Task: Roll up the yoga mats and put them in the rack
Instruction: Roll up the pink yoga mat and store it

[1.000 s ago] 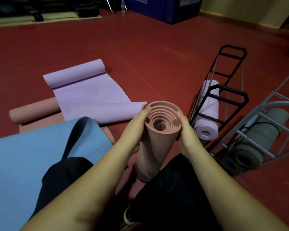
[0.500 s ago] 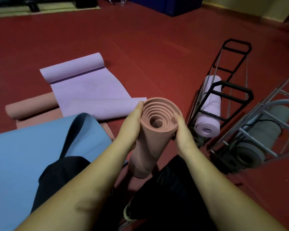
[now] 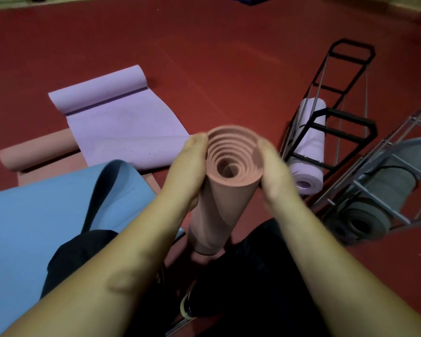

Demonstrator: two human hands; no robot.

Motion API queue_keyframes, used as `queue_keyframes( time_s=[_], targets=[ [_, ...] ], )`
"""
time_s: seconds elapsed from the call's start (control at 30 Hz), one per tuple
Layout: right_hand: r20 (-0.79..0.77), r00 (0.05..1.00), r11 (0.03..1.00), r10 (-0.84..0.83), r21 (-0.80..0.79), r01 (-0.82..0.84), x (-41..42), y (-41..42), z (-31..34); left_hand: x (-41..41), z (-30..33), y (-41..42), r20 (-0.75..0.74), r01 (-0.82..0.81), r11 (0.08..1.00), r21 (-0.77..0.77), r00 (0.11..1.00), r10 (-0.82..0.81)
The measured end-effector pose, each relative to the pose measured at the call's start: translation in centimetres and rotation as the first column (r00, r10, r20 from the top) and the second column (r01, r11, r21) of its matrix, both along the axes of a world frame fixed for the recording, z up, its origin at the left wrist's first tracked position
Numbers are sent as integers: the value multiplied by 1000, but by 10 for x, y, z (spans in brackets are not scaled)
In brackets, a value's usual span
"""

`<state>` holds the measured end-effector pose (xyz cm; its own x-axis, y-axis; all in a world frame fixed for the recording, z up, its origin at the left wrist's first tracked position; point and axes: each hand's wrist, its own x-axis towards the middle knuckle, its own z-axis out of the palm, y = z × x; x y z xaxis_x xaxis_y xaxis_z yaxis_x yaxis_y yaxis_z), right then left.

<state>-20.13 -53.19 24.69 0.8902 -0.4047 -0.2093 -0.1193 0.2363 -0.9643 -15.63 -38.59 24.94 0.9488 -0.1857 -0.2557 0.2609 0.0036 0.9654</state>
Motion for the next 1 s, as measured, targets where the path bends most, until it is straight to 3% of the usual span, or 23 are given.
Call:
queue_keyframes(
  time_s=[0.13, 0.37, 0.43, 0.53, 0.7, 0.87, 1.0],
  targets=[
    [-97, 995, 999, 8, 52, -3, 3, -2, -24, -6, -7, -6, -158, -56, 997, -57, 986, 46],
    [29, 996, 996, 83, 26, -84, 10, -11, -1, -1, 11, 0, 12, -26, 992, -124, 1000, 28],
    [7, 994, 994, 111, -18, -111, 2, -9, -15, -6, -6, 1, -28, -20, 986, -164, 999, 15],
    [-45, 995, 995, 93, 45, -91, 2, -6, -34, -11, -19, -5, -97, 35, 974, -226, 994, -58],
    [-57, 993, 992, 100, 85, -95, 13, -14, -7, -5, 6, -11, -119, -8, 949, -314, 992, -31],
    [-111, 977, 983, 184, 31, -181, 5, -19, -27, -8, -22, -5, -88, -35, 977, -213, 996, 16],
    [-109, 984, 986, 142, -70, -150, 12, -7, -16, -4, -15, -10, -162, -94, 958, -271, 986, 50]
  ],
)
